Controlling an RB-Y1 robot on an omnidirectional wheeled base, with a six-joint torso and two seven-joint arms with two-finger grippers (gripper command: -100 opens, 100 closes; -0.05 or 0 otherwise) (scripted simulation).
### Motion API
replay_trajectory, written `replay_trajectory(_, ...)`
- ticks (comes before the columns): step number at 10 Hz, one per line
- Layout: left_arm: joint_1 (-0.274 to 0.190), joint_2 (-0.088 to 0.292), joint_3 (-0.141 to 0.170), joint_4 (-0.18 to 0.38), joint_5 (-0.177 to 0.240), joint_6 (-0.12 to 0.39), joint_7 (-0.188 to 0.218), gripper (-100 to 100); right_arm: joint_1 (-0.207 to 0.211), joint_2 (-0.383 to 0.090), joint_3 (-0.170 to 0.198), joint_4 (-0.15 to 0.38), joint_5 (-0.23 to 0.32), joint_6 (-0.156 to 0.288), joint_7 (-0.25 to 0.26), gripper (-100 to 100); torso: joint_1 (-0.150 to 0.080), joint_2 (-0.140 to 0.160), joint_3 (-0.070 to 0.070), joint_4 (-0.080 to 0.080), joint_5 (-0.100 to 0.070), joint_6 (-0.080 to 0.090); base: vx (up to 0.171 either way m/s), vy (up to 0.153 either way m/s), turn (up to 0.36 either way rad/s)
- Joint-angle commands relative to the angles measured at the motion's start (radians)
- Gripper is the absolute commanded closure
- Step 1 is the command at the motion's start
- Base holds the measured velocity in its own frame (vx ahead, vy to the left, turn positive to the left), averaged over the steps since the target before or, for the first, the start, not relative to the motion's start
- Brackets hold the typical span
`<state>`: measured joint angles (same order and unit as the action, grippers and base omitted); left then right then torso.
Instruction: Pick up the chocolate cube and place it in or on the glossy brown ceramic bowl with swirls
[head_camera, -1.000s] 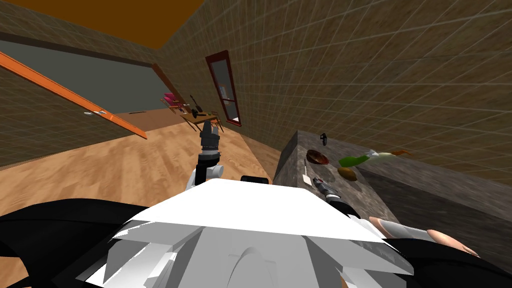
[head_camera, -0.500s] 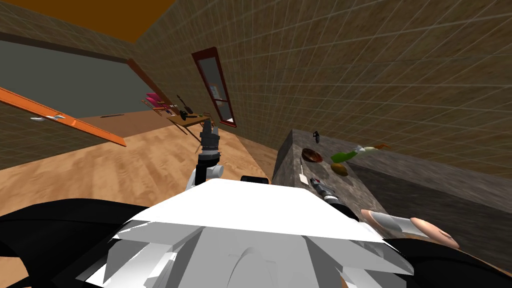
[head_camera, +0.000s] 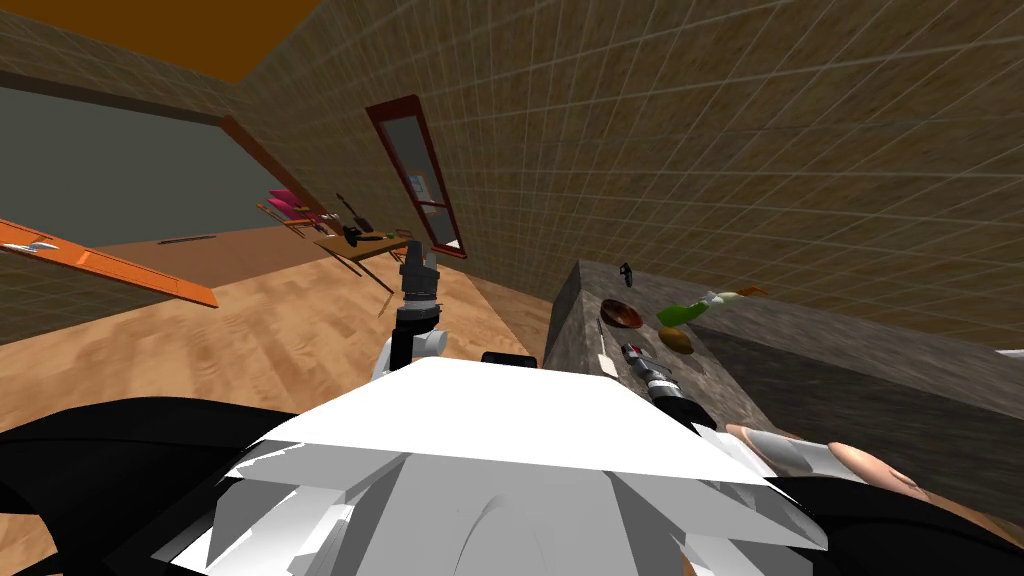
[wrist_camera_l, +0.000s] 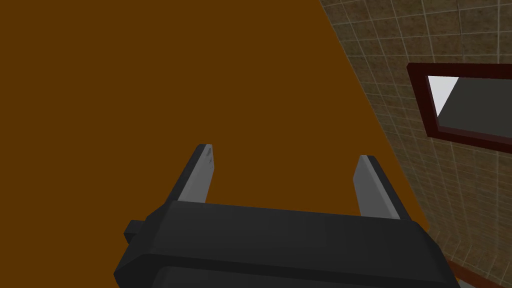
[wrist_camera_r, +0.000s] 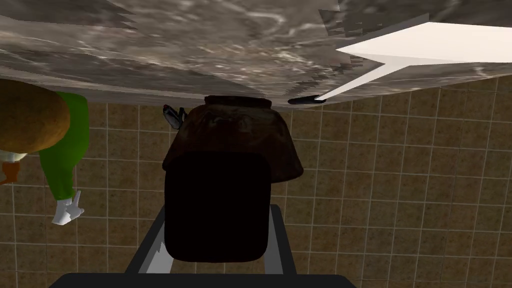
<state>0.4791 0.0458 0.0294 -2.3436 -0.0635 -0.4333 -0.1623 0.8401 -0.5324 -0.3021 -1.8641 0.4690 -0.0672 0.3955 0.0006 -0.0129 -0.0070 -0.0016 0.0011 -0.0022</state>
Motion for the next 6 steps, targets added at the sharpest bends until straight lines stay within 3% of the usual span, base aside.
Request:
replay_trajectory(1,0.0,0.0,0.0,0.0,0.0,0.0,0.0,0,-0.032,-0.001,-0.015,-0.005,0.017,-0.007,-0.011,100,0.0,0.0,0.0,0.0,0.0,0.0,0.159,0.024,-0.062)
replay_trajectory(3,0.0,0.0,0.0,0.0,0.0,0.0,0.0,0,-0.06,0.012,-0.037,-0.015,0.042,-0.025,-0.017,100,0.002,0.002,0.001,0.0,0.001,-0.001,0.132,0.02,-0.071)
replay_trajectory(6,0.0,0.0,0.0,0.0,0.0,0.0,0.0,0,-0.122,0.042,-0.081,-0.031,0.1,-0.066,-0.025,100,0.001,0.0,0.0,0.001,0.001,-0.001,0.185,-0.003,-0.082)
